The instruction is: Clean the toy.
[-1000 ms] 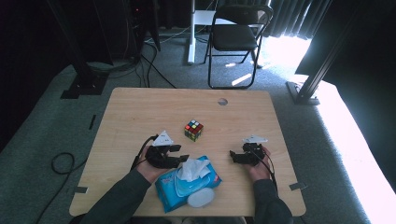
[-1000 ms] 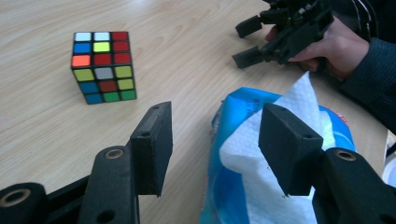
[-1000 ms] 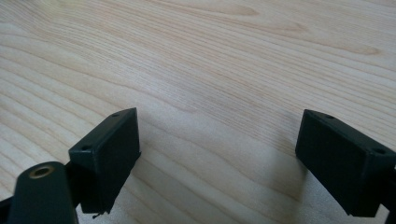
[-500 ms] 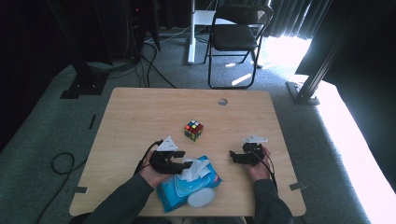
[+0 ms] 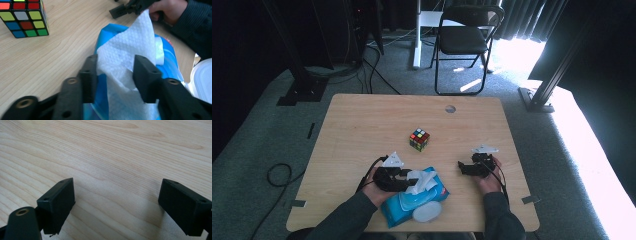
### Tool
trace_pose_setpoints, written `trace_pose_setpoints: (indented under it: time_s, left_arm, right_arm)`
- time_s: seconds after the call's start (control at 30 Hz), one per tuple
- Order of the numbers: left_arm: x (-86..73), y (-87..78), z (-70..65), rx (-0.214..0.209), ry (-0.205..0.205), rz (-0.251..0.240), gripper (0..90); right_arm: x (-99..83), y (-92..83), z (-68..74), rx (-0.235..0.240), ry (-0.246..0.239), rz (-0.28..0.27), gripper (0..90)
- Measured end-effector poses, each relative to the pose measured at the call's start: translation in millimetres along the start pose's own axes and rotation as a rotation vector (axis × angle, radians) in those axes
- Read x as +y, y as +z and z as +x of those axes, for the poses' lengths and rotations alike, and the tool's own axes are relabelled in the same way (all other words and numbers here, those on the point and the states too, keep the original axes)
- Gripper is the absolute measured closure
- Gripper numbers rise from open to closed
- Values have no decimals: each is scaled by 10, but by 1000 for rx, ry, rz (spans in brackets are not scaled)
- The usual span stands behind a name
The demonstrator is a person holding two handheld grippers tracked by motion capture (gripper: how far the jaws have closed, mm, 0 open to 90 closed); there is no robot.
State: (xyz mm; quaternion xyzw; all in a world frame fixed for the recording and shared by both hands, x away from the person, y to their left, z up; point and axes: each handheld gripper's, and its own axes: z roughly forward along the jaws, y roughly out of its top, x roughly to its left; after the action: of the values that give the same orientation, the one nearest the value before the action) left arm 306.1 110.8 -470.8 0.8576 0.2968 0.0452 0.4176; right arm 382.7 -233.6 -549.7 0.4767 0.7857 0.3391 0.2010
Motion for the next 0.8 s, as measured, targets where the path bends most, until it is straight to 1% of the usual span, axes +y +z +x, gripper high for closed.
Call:
trace_pose_setpoints:
  time_s: [0.03,0.17,0.3,0.37,0.57,0.8]
  left_arm:
    - [-1,-6,-10,2,7,0,599]
    - [-10,-20,-60,-1,35,9,731]
    - [-14,-18,-79,0,55,15,830]
    - [-15,-19,-79,2,60,17,864]
    - [-13,-25,-78,9,64,13,874]
    - [-1,-54,-77,15,63,-4,876]
  right_arm:
    - [0,0,0,0,0,0,133]
    - [0,0,0,0,1,0,133]
    - [0,0,0,0,0,0,133]
    - [0,0,0,0,0,0,134]
    - [0,0,0,0,0,0,134]
    - [0,0,0,0,0,0,133]
